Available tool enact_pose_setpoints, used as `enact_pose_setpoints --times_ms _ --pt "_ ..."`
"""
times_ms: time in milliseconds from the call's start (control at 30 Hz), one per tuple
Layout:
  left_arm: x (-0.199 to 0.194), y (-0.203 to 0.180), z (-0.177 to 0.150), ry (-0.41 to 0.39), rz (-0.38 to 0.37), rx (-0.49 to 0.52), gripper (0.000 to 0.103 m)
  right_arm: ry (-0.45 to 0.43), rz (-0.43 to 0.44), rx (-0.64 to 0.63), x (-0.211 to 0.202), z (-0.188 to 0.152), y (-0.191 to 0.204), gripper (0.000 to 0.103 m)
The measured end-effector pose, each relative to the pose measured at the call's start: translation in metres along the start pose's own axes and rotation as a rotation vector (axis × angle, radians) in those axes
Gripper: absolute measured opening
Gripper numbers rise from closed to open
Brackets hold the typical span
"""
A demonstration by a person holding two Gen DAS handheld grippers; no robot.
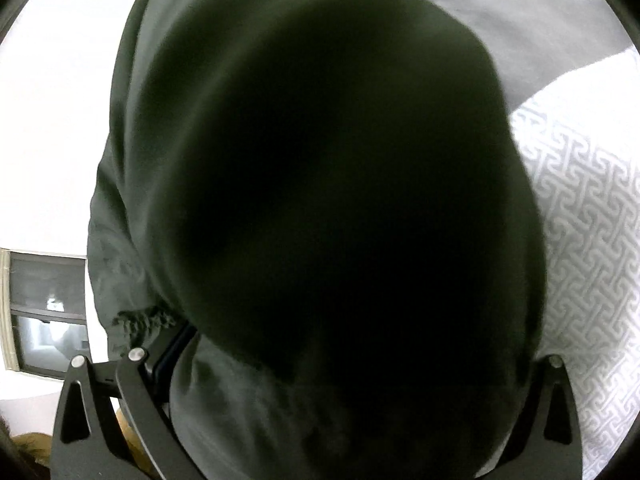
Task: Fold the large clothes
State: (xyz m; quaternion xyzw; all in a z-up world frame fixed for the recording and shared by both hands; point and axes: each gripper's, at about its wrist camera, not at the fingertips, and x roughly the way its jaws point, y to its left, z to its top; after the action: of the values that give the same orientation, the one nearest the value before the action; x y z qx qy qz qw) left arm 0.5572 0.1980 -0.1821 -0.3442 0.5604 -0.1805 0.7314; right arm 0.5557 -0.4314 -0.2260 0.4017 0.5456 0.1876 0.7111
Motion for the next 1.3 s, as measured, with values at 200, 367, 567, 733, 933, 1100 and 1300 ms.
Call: enact_pose_setpoints --times_ms 200,367,567,733,933,1100,1300 --pt "-0.001 -0.024 -0.011 -0.041 -0.027 0.077 0.035 -0.019 -0.001 -0.041 0.008 -0.004 0.007 0.103" --pt "-0.009 -0.039 -0.021 -0.088 -0.027 0.103 0.024 -0.077 0.038 -0.074 0.006 -0.015 0.016 0.069" --pt "-0.025 -0.064 -0.027 -0.120 -0.052 0.166 0.020 -0.115 0.009 -0.171 0.000 -0.025 0.055 0.035" --pt "-0.043 -0.092 -0.028 -0.147 -0.092 0.231 0.019 -0.156 -0.011 -0.257 -0.010 -0.031 0.096 0.027" --pt "-0.076 -0.112 -0.030 -0.189 -0.123 0.281 0.019 -0.204 0.008 -0.349 -0.027 -0.045 0.149 0.026" --pt "-0.117 -0.123 -0.041 -0.235 -0.123 0.327 0.019 -0.220 0.057 -0.382 -0.034 -0.039 0.173 0.026" --pt "-0.117 -0.108 -0.028 -0.258 -0.080 0.324 0.019 -0.225 0.119 -0.366 -0.034 -0.031 0.168 0.026"
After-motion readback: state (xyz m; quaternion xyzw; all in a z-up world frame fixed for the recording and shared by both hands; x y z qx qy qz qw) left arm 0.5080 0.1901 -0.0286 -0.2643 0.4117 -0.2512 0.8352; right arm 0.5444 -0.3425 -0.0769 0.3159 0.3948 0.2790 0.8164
